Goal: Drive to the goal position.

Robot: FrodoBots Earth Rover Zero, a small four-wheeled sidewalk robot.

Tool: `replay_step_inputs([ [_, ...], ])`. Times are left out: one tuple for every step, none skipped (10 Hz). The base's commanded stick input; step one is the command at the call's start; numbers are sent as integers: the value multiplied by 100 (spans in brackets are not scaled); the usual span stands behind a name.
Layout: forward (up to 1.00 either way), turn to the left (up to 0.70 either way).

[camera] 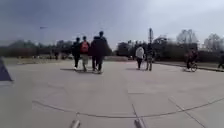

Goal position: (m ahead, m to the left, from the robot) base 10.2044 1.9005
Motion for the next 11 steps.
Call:
replay_step_inputs([
  [85,-5],
  [85,-1],
  [85,0],
  [85,1],
  [85,1],
  [85,1],
  [85,1],
  [85,1],
  [85,1],
  [85,1],
  [85,1],
])
